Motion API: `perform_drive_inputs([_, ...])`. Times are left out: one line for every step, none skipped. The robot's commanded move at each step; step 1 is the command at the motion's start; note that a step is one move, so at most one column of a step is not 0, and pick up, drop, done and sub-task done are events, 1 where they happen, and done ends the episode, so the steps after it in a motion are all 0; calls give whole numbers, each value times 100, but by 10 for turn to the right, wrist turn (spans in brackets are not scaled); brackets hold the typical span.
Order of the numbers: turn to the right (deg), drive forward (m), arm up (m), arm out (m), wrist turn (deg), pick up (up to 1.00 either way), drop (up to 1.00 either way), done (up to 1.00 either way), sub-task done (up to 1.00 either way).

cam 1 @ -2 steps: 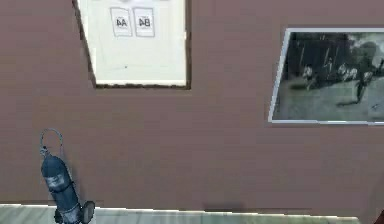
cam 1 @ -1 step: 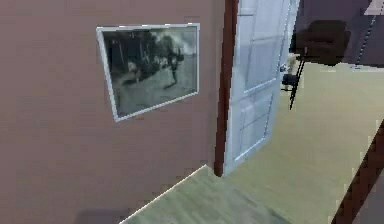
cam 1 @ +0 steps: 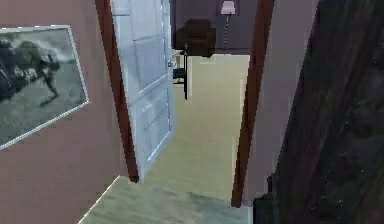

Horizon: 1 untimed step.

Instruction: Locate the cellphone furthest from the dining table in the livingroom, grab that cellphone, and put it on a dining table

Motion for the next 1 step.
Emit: perform_drive_inputs([0,100,0,0,0,0,0,0,0])
